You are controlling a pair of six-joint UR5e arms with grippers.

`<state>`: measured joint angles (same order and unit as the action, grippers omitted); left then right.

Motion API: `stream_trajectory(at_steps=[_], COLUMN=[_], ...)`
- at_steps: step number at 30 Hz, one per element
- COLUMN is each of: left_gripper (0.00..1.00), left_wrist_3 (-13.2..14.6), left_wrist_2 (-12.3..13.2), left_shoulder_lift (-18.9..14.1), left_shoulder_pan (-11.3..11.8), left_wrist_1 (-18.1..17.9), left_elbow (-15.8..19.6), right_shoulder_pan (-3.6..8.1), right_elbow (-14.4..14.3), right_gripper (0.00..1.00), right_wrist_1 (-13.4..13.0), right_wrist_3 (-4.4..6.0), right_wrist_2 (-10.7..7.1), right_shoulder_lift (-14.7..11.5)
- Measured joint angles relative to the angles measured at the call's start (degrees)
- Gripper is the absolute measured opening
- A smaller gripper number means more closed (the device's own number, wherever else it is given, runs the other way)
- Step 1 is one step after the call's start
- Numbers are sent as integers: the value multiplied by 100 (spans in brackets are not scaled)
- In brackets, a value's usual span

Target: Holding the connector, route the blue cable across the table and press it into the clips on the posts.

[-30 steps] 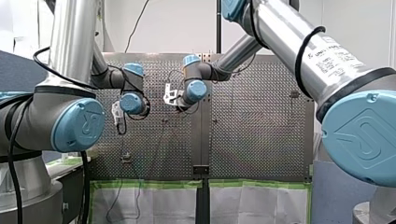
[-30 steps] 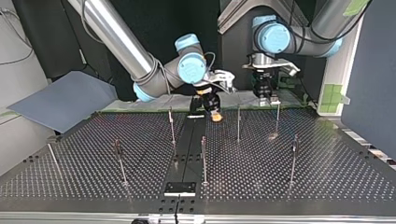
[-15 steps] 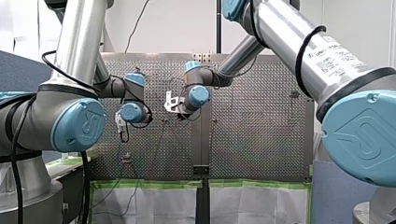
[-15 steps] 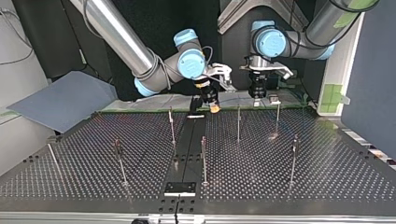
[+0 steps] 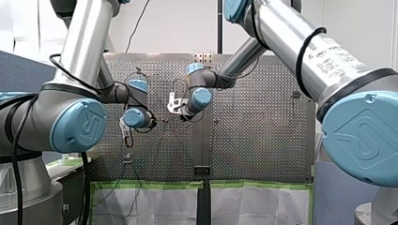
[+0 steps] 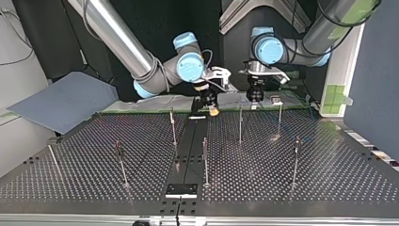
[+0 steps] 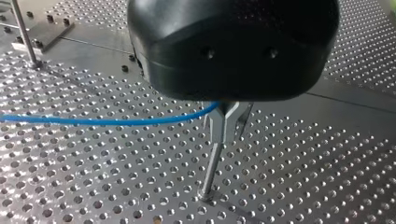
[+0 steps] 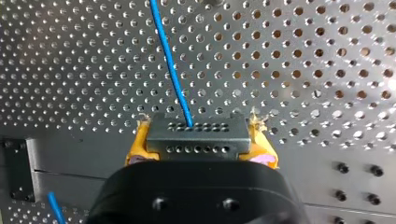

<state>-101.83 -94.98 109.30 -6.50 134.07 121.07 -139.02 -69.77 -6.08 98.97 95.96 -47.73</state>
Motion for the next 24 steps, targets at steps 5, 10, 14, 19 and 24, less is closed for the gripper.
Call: stream_trajectory(at_steps=[5,10,14,19,24], left_gripper=[0,0,0,0,0], left_wrist_3=[-10,20,83,100,109], left_wrist_2=[3,16,-75,-145,-141], left_shoulder_lift=[31,196,417,650,689], left_shoulder_pan=[19,23,35,90,124], left_wrist_1=[-25,9,5,112,202], left_elbow=[-36,-188,-408,-737,-920], right_shoulder_pan=[59,111,161,250,344], right_elbow=[1,10,34,57,61], right_gripper=[0,0,0,0,0], right_wrist_1=[-91,-205,-231,-242,-276], right_wrist_3=[46,90,96,100,104], right_wrist_2=[-83,-133,-147,-197,-226], right_shoulder_lift=[160,227,231,237,240])
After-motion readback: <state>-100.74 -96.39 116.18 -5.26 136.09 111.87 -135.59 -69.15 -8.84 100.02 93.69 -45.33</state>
